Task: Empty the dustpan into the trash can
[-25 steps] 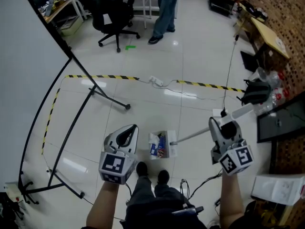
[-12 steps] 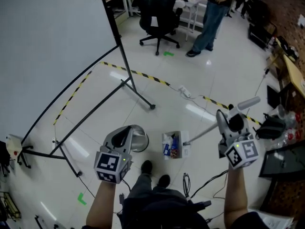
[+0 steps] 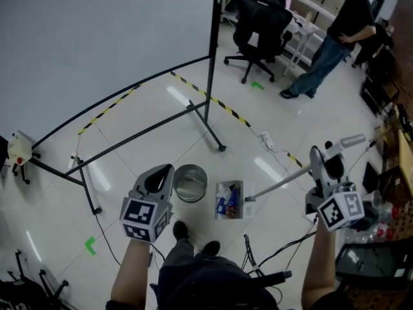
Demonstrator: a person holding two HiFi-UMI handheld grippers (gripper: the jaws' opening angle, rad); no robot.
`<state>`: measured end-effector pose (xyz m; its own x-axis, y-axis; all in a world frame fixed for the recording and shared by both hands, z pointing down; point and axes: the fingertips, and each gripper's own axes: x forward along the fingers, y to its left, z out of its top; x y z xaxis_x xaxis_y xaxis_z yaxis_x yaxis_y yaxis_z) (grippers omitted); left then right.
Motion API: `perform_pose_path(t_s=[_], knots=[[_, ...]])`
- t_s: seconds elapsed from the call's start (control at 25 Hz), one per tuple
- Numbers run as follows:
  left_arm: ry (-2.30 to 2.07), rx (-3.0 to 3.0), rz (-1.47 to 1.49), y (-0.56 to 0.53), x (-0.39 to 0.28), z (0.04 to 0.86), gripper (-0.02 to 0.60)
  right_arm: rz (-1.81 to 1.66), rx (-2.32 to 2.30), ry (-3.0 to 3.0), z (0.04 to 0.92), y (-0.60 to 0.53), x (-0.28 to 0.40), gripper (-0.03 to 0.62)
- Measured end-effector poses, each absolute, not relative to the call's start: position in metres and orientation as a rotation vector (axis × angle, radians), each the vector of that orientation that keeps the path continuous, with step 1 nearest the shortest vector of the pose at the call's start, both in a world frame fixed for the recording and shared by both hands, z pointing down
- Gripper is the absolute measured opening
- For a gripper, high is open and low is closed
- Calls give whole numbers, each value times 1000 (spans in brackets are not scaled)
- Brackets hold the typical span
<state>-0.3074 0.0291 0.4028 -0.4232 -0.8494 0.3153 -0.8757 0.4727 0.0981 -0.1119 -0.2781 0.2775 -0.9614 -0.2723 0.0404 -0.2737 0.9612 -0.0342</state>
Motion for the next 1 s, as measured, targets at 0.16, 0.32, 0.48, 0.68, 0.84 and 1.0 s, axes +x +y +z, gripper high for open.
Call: perform_pose_path(t_s=[0.16, 0.32, 0.48, 0.68, 0.84, 1.0], knots=[[-2402, 1457, 84, 56, -344, 402, -2, 40, 376, -3110, 253, -250, -152, 232], [-2398, 1469, 63, 76, -378, 404, -2, 27, 325, -3151, 239, -226, -185, 232], [-2374, 1500, 65, 84, -404, 410, -2, 9, 281, -3178, 235, -212, -222, 232], [-2362, 1518, 68, 92, -431, 416, -2, -22, 204, -3200, 234, -197, -272, 232], [-2357, 1484, 70, 100, -435, 421, -2, -59, 98, -3200, 239, -182, -297, 232], [-2377, 1435, 68, 107, -447, 432, -2, -110, 20, -3194, 251, -166, -326, 232]])
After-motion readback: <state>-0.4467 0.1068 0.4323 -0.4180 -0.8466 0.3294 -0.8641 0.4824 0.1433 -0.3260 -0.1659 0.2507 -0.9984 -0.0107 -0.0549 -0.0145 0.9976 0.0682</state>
